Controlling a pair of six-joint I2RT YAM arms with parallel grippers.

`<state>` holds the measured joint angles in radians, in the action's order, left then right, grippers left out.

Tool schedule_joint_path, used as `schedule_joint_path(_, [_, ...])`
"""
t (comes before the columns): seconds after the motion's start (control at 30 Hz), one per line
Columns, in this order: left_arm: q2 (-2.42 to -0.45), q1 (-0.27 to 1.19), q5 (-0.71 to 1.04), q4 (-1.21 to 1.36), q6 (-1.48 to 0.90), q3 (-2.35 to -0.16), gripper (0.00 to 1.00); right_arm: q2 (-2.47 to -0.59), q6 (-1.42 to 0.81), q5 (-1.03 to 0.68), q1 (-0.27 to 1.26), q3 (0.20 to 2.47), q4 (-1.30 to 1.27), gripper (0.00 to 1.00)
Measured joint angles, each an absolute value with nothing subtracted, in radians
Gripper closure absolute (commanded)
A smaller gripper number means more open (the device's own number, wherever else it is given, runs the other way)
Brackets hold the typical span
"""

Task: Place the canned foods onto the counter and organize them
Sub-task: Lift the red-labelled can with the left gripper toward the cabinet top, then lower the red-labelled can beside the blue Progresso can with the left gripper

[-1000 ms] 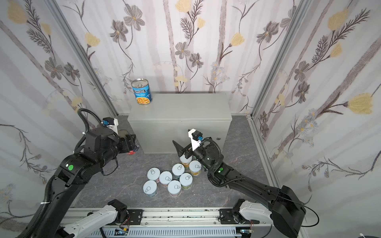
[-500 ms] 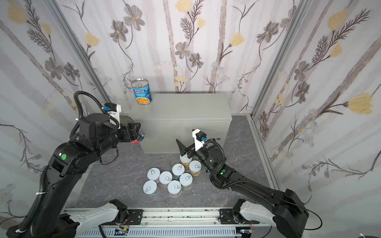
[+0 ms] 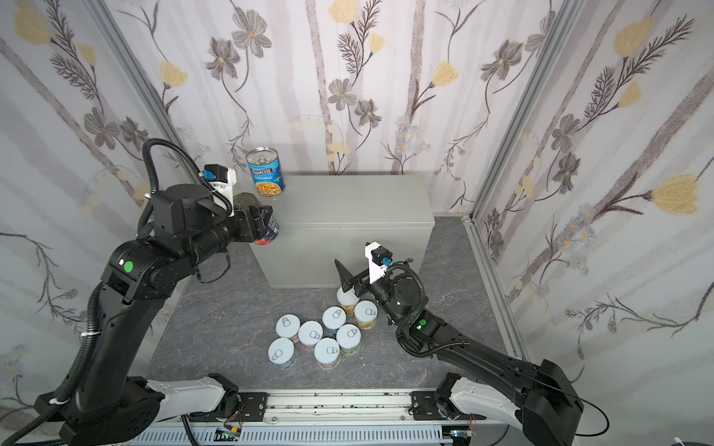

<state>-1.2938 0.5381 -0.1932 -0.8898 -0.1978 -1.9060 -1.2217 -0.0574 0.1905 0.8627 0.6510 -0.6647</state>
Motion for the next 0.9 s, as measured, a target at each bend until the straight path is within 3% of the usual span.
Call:
schedule_joint_path(0.27, [-1.456,0.517,-0.32,-0.87,-0.128,-2.052,1.0,-1.187,-0.051,0.226,0.863,0.637,-0.625,0.0])
schedule_joint_path(0.9, [-1.672,0.38,-0.245,-0.921,-0.109,-2.294,1.0,-1.143,-0.032,0.329,0.862,0.612,-0.578,0.0])
